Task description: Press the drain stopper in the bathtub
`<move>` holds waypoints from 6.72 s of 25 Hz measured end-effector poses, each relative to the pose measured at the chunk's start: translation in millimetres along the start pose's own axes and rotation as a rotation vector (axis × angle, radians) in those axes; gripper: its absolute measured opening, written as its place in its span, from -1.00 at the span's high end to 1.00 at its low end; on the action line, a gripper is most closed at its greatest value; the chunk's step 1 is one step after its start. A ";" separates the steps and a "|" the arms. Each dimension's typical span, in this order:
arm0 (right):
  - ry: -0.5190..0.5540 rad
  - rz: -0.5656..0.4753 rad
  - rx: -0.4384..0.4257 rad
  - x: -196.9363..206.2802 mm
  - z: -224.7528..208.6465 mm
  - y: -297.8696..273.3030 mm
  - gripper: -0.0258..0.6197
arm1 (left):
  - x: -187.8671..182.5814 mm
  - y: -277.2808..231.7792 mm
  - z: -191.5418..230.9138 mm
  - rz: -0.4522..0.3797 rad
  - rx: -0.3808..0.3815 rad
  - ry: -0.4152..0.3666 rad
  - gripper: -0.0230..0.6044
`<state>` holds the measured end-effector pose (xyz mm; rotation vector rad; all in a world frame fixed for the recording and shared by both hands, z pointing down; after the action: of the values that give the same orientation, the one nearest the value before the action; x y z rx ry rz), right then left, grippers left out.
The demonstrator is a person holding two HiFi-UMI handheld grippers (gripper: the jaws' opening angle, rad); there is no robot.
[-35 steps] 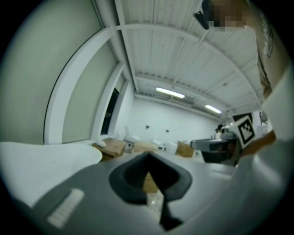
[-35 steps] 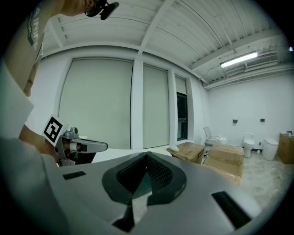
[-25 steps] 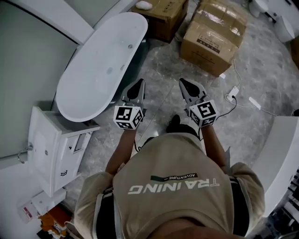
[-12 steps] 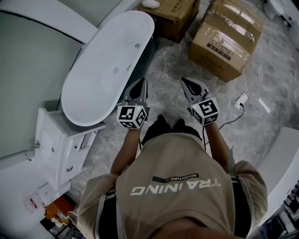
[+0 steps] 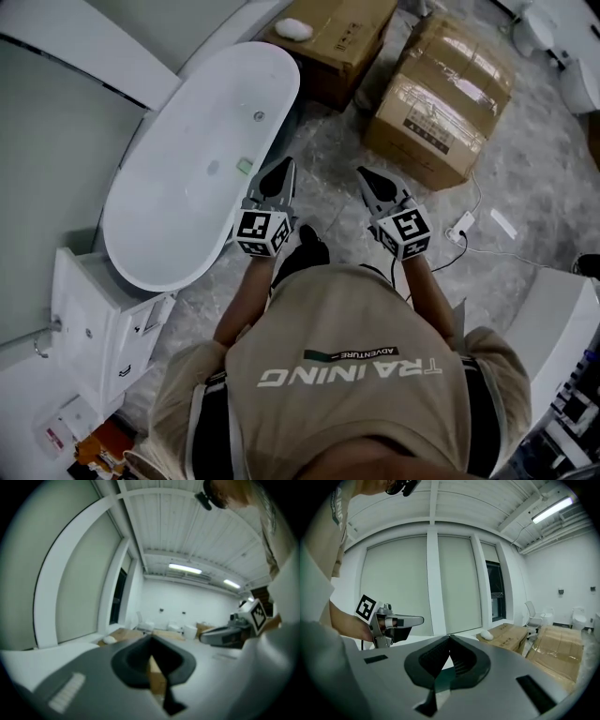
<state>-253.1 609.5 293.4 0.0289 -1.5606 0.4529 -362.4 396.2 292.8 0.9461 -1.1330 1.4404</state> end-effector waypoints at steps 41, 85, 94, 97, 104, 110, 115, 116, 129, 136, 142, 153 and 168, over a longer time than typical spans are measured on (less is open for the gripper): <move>-0.010 0.039 -0.382 -53.6 -238.3 -323.1 0.88 | -74.0 -227.0 173.3 0.014 -0.443 0.103 0.92; 0.159 0.185 -0.883 -106.3 -257.2 -731.4 0.88 | -113.4 -289.5 431.0 -0.089 -0.982 0.384 0.92; 0.209 0.197 -0.971 -101.5 -212.4 -747.9 0.88 | -91.8 -265.9 435.0 -0.028 -1.044 0.413 0.92; 0.271 0.207 -0.974 -96.3 -202.2 -750.6 0.88 | -82.6 -267.3 447.4 -0.029 -1.021 0.422 0.92; 0.279 0.286 -0.955 -59.8 -184.7 -770.8 0.88 | -49.2 -267.8 481.6 -0.026 -1.009 0.440 0.92; 0.460 0.319 -0.994 3.5 -164.6 -784.1 0.88 | 8.6 -261.7 502.9 0.009 -1.016 0.511 0.92; 0.433 0.402 -0.991 58.9 -156.2 -804.8 0.88 | 69.0 -259.4 523.2 0.061 -1.030 0.588 0.92; 0.428 0.420 -0.987 71.2 -154.1 -810.3 0.88 | 81.3 -259.7 526.9 0.073 -1.032 0.605 0.92; 0.485 0.705 -1.008 254.0 -127.0 -878.2 0.88 | 232.9 -300.8 581.3 0.266 -0.958 0.634 0.92; 0.467 0.763 -0.944 321.3 -108.6 -903.2 0.88 | 314.6 -316.6 611.4 0.289 -0.958 0.744 0.92; 0.458 0.820 -0.957 387.3 -92.5 -930.8 0.88 | 379.5 -327.9 638.2 0.308 -0.959 0.812 0.92; 0.462 0.933 -0.934 512.7 -78.1 -971.0 0.88 | 461.2 -356.1 678.4 0.395 -0.867 0.774 0.92; 0.481 1.031 -0.874 576.6 -65.7 -986.5 0.88 | 516.4 -359.4 694.5 0.409 -0.850 0.854 0.92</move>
<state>70.5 -126.1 1108.2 -1.4937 -1.0767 0.4694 -100.4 -140.5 1014.9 -0.4927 -1.1103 1.2523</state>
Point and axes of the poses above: the fingertips, and each gripper's own axes: y backward along the fingers, z to its left, x out of its underside, the point moved 9 cm from there along y, backward along the fingers, and after that the axes turned 7 degrees about y, right-handed, at the moved point
